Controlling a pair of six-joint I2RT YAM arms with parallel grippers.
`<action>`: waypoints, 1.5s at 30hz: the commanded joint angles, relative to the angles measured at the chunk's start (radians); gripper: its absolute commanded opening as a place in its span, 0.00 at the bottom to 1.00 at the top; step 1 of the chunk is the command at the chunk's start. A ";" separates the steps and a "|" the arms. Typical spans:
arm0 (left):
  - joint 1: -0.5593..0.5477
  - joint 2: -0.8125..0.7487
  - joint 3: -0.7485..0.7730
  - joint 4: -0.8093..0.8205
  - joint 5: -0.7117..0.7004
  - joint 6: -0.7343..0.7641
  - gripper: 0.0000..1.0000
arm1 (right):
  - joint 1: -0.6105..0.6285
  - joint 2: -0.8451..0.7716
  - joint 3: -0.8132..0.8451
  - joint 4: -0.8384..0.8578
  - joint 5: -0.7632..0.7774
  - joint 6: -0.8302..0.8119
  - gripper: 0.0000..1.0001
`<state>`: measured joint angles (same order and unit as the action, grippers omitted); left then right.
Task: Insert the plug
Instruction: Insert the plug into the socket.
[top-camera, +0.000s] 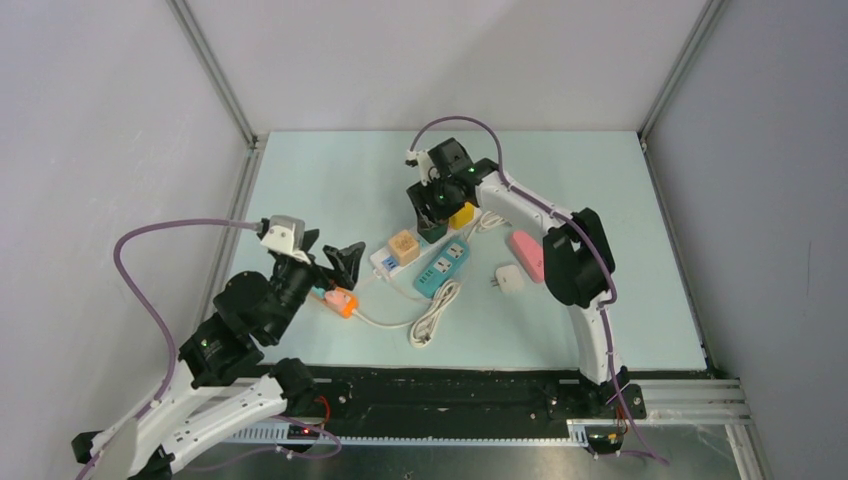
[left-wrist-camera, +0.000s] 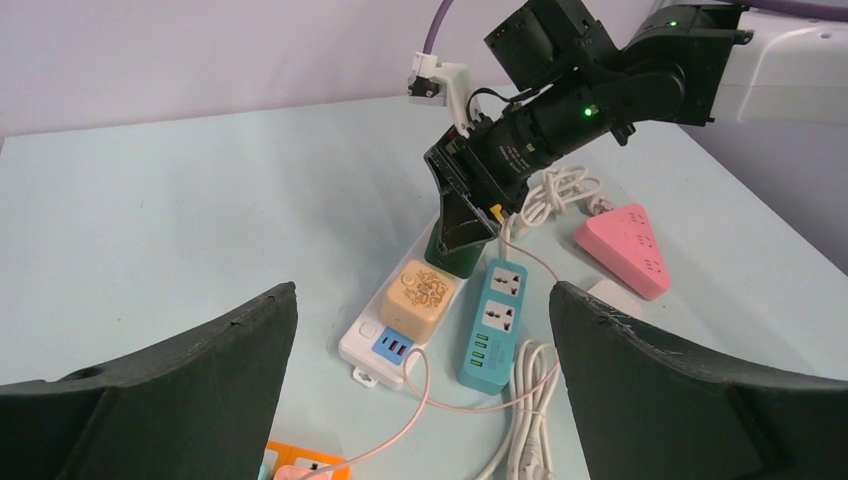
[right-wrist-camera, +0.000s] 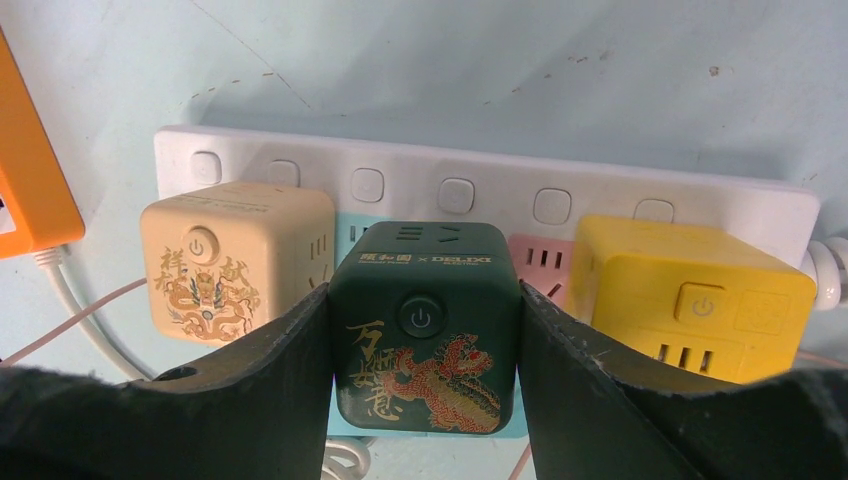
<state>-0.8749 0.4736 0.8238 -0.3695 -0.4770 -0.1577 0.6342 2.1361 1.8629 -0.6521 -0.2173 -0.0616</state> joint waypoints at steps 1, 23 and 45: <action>0.002 -0.008 -0.012 0.007 -0.029 -0.010 1.00 | 0.007 0.011 0.005 0.042 0.015 -0.003 0.00; 0.001 0.005 -0.012 0.008 -0.035 -0.003 1.00 | 0.021 -0.065 -0.149 0.166 0.170 -0.090 0.00; 0.002 0.012 -0.017 0.009 -0.035 -0.003 1.00 | -0.006 -0.120 -0.113 0.181 -0.002 -0.120 0.00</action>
<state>-0.8749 0.4786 0.8131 -0.3733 -0.4942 -0.1577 0.6472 2.0865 1.7317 -0.4736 -0.1997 -0.1661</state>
